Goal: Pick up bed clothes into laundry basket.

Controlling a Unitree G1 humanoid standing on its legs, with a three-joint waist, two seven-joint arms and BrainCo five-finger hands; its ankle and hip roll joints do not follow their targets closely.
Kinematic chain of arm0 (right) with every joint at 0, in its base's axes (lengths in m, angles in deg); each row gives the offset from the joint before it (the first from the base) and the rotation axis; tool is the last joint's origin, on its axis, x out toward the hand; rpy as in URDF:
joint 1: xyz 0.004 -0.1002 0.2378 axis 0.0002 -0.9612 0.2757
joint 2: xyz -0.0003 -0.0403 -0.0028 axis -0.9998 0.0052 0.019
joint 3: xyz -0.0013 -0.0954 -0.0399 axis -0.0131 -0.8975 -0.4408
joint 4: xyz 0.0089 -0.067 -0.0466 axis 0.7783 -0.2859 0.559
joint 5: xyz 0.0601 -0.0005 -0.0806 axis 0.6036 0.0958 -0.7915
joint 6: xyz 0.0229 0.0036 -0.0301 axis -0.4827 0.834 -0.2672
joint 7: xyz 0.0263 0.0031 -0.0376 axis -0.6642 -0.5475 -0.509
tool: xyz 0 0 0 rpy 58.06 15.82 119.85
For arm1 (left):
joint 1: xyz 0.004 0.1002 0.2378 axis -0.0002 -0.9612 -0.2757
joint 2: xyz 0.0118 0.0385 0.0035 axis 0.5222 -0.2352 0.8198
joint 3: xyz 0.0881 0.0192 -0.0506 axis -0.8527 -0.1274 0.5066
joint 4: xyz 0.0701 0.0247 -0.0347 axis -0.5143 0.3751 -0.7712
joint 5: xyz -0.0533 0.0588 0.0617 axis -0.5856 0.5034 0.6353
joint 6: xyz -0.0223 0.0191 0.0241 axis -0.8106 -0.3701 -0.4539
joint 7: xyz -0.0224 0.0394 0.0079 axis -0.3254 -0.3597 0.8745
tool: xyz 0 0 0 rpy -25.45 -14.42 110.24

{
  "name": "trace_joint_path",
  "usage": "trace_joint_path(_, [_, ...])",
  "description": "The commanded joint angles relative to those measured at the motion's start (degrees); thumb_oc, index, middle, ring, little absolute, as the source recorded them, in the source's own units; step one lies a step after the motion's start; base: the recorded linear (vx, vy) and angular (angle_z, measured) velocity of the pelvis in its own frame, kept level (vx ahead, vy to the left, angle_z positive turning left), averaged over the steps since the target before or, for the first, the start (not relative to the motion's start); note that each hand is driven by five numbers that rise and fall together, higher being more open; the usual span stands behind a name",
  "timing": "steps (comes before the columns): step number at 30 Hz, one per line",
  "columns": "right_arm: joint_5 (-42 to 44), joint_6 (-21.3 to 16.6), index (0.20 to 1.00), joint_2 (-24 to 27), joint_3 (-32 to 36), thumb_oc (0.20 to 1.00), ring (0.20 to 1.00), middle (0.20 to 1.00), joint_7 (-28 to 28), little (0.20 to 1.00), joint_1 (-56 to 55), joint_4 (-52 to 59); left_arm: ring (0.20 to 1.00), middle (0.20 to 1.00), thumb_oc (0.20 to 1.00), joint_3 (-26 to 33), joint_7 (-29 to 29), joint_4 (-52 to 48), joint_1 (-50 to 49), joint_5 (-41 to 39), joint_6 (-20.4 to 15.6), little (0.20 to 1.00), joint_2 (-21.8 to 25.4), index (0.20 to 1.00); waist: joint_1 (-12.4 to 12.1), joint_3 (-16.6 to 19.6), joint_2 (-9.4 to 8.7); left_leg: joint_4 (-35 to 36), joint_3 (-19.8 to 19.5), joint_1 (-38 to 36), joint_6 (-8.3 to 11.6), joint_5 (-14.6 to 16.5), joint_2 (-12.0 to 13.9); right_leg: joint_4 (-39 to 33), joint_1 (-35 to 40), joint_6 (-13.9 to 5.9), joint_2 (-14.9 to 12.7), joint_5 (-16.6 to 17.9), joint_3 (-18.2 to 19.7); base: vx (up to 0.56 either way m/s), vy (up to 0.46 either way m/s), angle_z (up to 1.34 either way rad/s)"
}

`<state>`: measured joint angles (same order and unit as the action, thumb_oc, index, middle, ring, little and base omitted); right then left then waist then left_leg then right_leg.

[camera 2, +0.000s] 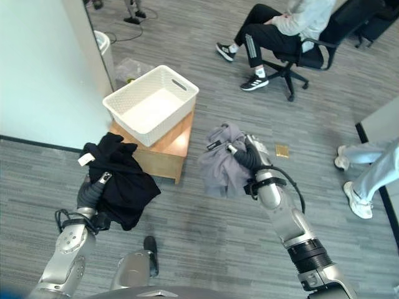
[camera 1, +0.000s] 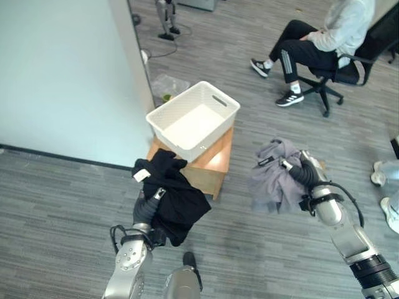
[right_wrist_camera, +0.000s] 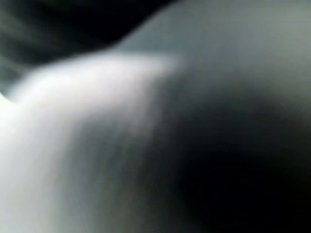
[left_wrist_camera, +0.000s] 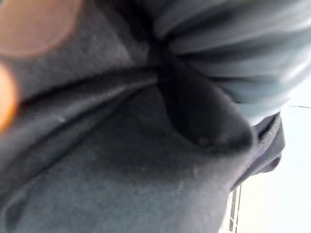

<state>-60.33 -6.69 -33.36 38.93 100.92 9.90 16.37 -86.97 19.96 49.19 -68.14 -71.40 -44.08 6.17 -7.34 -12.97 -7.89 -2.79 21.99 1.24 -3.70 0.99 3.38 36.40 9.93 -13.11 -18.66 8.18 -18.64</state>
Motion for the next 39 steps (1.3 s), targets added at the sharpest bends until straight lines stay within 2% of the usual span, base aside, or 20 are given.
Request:
trace_joint_path(1, [0.0,-2.6,0.200,2.5,6.3,0.200,0.200,0.200,4.7,0.200,3.6,3.7,0.200,0.200,0.200,-3.8,0.1,-5.6,3.8,-1.4,-4.1,0.200,2.7,0.200,2.9,1.4,3.02,7.8,-1.0,-2.8,4.13,-1.9,3.2,-4.5,-14.2,2.47,8.5,-7.9,6.0,0.17,0.000,0.78])
trace_joint_path(2, [0.0,-2.6,0.200,2.6,6.4,0.200,0.200,0.200,4.7,0.200,3.6,3.7,0.200,0.200,0.200,-3.9,0.2,-5.5,3.9,-1.4,-4.1,0.200,2.6,0.200,3.0,1.3,3.02,7.8,-1.2,-2.8,4.16,-1.9,3.2,-4.4,-14.2,2.51,8.5,-8.1,5.8,0.16,-0.025,1.01])
trace_joint_path(3, [0.4,-2.5,0.200,2.7,6.8,0.200,0.200,0.200,4.9,0.200,3.7,4.2,0.200,0.200,0.200,-4.7,-0.3,-5.2,4.9,-1.3,-4.0,0.200,2.5,0.200,4.2,0.8,3.08,7.8,-2.9,-3.1,4.40,-1.2,2.8,-7.7,-15.8,3.48,10.3,-11.0,7.5,0.23,-0.063,1.21])
trace_joint_path(4, [1.2,-2.7,0.200,3.3,7.1,0.200,0.200,0.200,5.7,0.200,4.4,4.4,0.200,0.200,0.200,-6.3,-1.0,-4.7,6.2,-0.9,-4.0,0.200,2.1,0.200,5.8,0.3,2.71,7.8,-6.0,-3.8,4.63,0.2,1.1,-17.8,-15.8,5.02,13.1,-13.5,11.3,0.34,-0.074,2.07])
trace_joint_path(6, [1.4,-2.1,0.200,4.5,6.3,0.200,0.200,0.200,6.5,0.200,7.1,2.7,0.200,0.200,0.200,-8.1,-1.7,-3.4,7.3,-0.7,-3.8,0.200,1.6,0.200,7.3,0.2,2.29,7.8,-9.3,-5.2,5.25,2.2,-0.6,-29.0,-16.6,5.41,15.3,-11.0,16.1,0.42,-0.116,1.85])
trace_joint_path(7, [0.8,-1.5,0.200,5.5,5.6,0.200,0.200,0.200,6.8,0.200,9.8,2.2,0.200,0.200,0.200,-8.5,-2.6,-2.5,7.7,-0.8,-3.9,0.200,2.0,0.200,7.0,0.7,1.95,7.8,-9.7,-6.4,5.97,3.6,-0.8,-35.0,-17.2,4.26,13.0,-7.2,12.8,0.34,-0.126,0.79])
trace_joint_path(8, [0.8,-1.5,0.200,5.5,5.5,0.200,0.200,0.200,6.8,0.200,9.9,2.0,0.200,0.200,0.200,-8.5,-2.7,-2.5,7.8,-0.8,-3.9,0.200,1.9,0.200,7.2,0.6,2.04,7.8,-9.9,-6.4,5.96,3.7,-0.7,-35.6,-16.8,4.21,13.0,-6.9,12.5,0.34,-0.131,0.97])
trace_joint_path(11, [-2.6,0.2,0.200,5.3,4.5,0.200,0.200,0.200,6.9,0.200,12.3,1.2,0.200,0.200,0.200,-7.4,-3.2,-2.8,6.5,-1.8,-3.6,0.200,2.1,0.200,6.7,1.7,1.89,7.8,-8.2,-9.8,6.73,5.4,-0.3,-38.7,-15.5,3.34,10.1,-3.6,3.1,0.30,-0.070,0.56])
trace_joint_path(12, [-3.0,0.2,0.200,5.1,4.6,0.200,0.200,0.200,7.0,0.200,12.6,1.3,0.200,0.200,0.200,-7.1,-3.4,-2.9,5.9,-1.9,-3.7,0.200,1.7,0.200,6.5,2.3,1.79,7.8,-7.5,-10.9,6.56,6.2,-0.6,-39.1,-14.8,3.51,9.6,-3.1,1.6,0.36,-0.055,0.08])
trace_joint_path(14, [-3.2,0.0,0.200,4.1,4.8,0.200,0.200,0.200,6.8,0.200,11.8,2.2,0.200,0.200,0.200,-7.0,-3.8,-3.1,4.2,-2.0,-3.6,0.200,0.4,0.200,6.5,3.7,2.02,7.8,-7.3,-13.9,6.77,7.9,-0.7,-40.1,-11.5,4.02,9.8,-3.0,0.2,0.38,-0.075,0.34])
trace_joint_path(17, [-2.2,-0.7,0.200,2.6,2.2,0.200,0.200,0.200,6.5,0.200,14.0,2.5,0.200,0.200,0.200,-7.0,-2.8,-2.6,3.7,-1.4,-3.7,0.200,-0.5,0.200,5.8,4.8,2.50,7.8,-6.6,-16.3,6.95,7.6,-0.7,-38.9,-9.8,4.68,10.0,-3.7,-0.9,0.27,-0.092,0.05])
trace_joint_path(20, [-1.7,-0.9,0.200,1.6,-1.5,0.200,0.200,0.200,6.1,0.200,18.8,1.0,0.200,0.200,0.200,-8.1,-2.5,-1.3,4.9,-1.5,-3.6,0.200,-0.9,0.200,4.4,3.8,2.55,-2.6,-6.0,-14.6,9.33,9.1,1.0,-38.9,-6.5,6.73,10.8,-6.3,-1.5,0.16,-0.160,-0.38])
trace_joint_path(22, [-2.0,-0.3,0.200,1.9,-3.9,0.200,0.200,0.200,5.9,0.200,22.5,-1.0,0.200,0.200,0.200,-8.7,-2.8,-1.1,5.3,-2.4,-3.7,0.200,-0.9,0.200,3.0,2.7,2.58,-14.5,-7.2,-10.4,11.16,5.4,3.8,-40.7,-2.9,8.37,11.7,-7.6,-2.0,0.14,-0.206,-0.03])
trace_joint_path(24, [-2.3,0.1,0.200,2.2,-6.4,0.200,0.200,0.200,6.3,0.200,26.6,-3.9,0.200,0.200,0.200,-9.3,-2.8,-1.3,5.0,-3.4,-4.1,0.200,-1.2,0.200,1.1,1.1,2.31,-25.9,-9.4,-5.5,13.12,0.7,4.1,-41.4,-0.5,9.86,12.3,-8.9,-1.9,0.09,-0.188,0.16])
trace_joint_path(26, [-4.0,0.8,0.200,3.1,-8.2,0.200,0.200,0.200,6.8,0.200,29.1,-6.6,0.200,0.200,0.200,-9.6,-2.9,-1.0,4.3,-4.1,-4.3,0.200,-1.1,0.200,-0.6,-0.1,1.41,-30.5,-10.3,-0.8,12.95,-0.9,3.6,-41.4,0.6,10.64,11.6,-9.6,-1.5,0.07,-0.127,-0.12])
trace_joint_path(30, [-5.1,1.9,0.200,2.8,-11.6,0.200,0.200,0.200,6.4,0.200,31.2,-13.3,0.200,0.200,0.200,-9.4,-3.3,-1.2,2.5,-5.7,-4.5,0.200,-0.9,0.200,-2.6,0.0,2.60,-22.0,-10.6,1.7,10.59,1.6,2.6,-41.4,1.1,9.54,11.4,-10.6,0.6,0.14,0.052,-0.15])
trace_joint_path(31, [-5.5,2.1,0.200,1.9,-13.6,0.200,0.200,0.200,6.0,0.200,31.2,-16.4,0.200,0.200,0.200,-8.4,-2.9,-1.0,0.7,-6.3,-4.6,0.200,-0.9,0.200,-4.3,0.7,4.31,-8.2,-14.5,-0.4,9.19,2.4,-0.7,-41.4,1.3,8.35,11.8,-11.3,2.2,0.26,0.170,-0.46])
trace_joint_path(32, [-4.9,2.2,0.200,0.8,-14.3,0.200,0.200,0.200,6.2,0.200,30.9,-21.3,0.200,0.200,0.200,-7.6,-3.2,-0.7,-1.1,-7.2,-4.9,0.200,-0.8,0.200,-4.6,2.0,5.56,-0.3,-14.8,-2.7,8.93,1.1,-1.4,-41.4,1.8,7.87,12.4,-11.7,2.6,0.31,0.198,-0.64])
trace_joint_path(36, [-2.2,3.1,0.200,-2.6,-14.4,0.200,0.200,0.200,6.1,0.200,29.2,-28.1,0.200,0.200,0.200,-7.9,-3.0,0.6,-0.4,-7.3,-4.3,0.200,0.5,0.200,-4.1,3.8,6.56,6.1,-13.2,-7.0,8.31,-0.8,-1.3,-41.4,2.3,7.83,12.7,-11.3,2.0,0.14,0.087,-0.32])
trace_joint_path(39, [-1.9,3.5,0.200,-4.4,-14.8,0.200,0.200,0.200,5.3,0.200,28.2,-31.4,0.200,0.200,0.200,-8.1,-3.3,0.9,-0.4,-7.1,-4.3,0.200,0.6,0.200,-3.9,5.2,6.85,7.8,-12.4,-8.3,7.96,-0.3,-1.0,-41.4,2.6,7.41,12.5,-11.1,1.9,0.12,0.049,-0.01])
